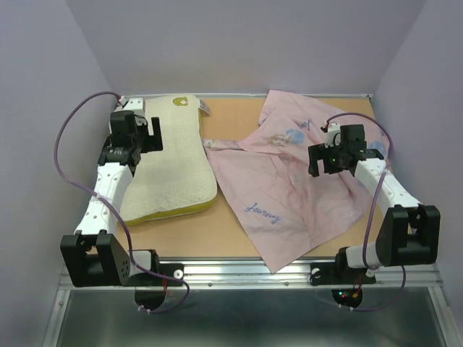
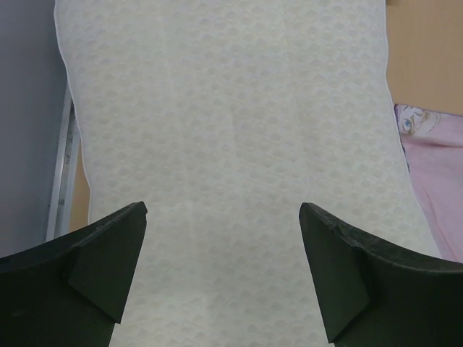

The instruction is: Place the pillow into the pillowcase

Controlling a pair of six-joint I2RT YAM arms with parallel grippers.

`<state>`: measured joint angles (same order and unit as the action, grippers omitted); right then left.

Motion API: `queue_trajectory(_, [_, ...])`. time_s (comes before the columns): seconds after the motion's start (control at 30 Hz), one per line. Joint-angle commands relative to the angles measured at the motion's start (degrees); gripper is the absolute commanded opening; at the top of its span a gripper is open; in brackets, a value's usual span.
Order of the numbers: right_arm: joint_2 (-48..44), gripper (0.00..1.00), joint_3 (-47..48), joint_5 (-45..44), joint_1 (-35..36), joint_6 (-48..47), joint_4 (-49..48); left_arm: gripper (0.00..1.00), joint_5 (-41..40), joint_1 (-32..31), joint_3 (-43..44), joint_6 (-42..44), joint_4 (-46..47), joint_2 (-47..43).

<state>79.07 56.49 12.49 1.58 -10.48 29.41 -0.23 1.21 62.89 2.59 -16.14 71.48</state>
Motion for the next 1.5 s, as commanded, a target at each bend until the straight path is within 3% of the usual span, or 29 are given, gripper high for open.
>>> queue_trajectory(0.0, [-0.23,1.00,0.20,1.22,-0.09,0.46,-1.81,0.99,-5.21,-2.69,0.65,2.59,0.15,1.02])
queue_trajectory(0.13, [0.56,1.00,1.25,1.39,-0.09,0.55,-1.37,0.99,-8.03,-3.59,4.25,2.07,-4.06,4.89])
queue_trajectory(0.33, [1.70,1.00,1.52,2.01,-0.09,1.16,-1.20,0.99,-4.61,-4.11,11.89,1.72,-4.95,13.05])
queue_trajectory(0.57, [3.11,1.00,3.19,0.43,0.00,0.99,-0.06,0.99,-6.53,-4.47,25.42,-2.41,-8.12,30.44])
queue_trajectory(0.77, [3.81,1.00,4.24,0.17,0.00,0.11,1.26,0.99,-13.21,-3.68,34.03,-5.75,-9.09,45.29])
queue_trajectory(0.9, [4.17,1.00,4.51,-0.27,-0.09,-0.24,1.97,0.99,-13.30,-3.32,38.00,-5.23,-7.68,54.01])
queue_trajectory(1.0, [3.81,1.00,4.51,-0.63,-0.09,-0.59,2.85,0.99,-12.08,-3.15,43.70,-4.08,-12.23,61.57])
queue_trajectory(1.1, [2.94,1.00,4.51,-0.10,-0.09,-1.21,3.29,0.85,-1.14,-2.01,43.46,-0.05,-14.36,63.08])
queue_trajectory(1.13, [2.85,1.00,4.51,0.42,0.00,-1.56,3.37,0.66,2.04,-1.74,42.06,2.39,-12.96,62.12])
queue_trajectory(1.2, [3.02,1.00,4.94,3.66,0.00,-2.35,3.29,0.47,6.45,-1.74,39.25,5.31,-12.34,59.40])
queue_trajectory(1.23, [4.07,1.00,5.21,4.90,0.00,-3.48,3.20,0.07,6.56,-1.74,39.15,7.50,-12.94,58.43])
queue_trajectory(1.3, [6.26,1.00,7.30,6.66,0.17,-4.46,2.94,0.00,6.38,-1.74,40.55,9.88,-14.96,57.98])
queue_trajectory(1.47, [18.65,1.00,17.15,5.44,1.22,-3.67,0.92,0.00,9.01,-1.74,40.11,24.37,-19.01,51.40])
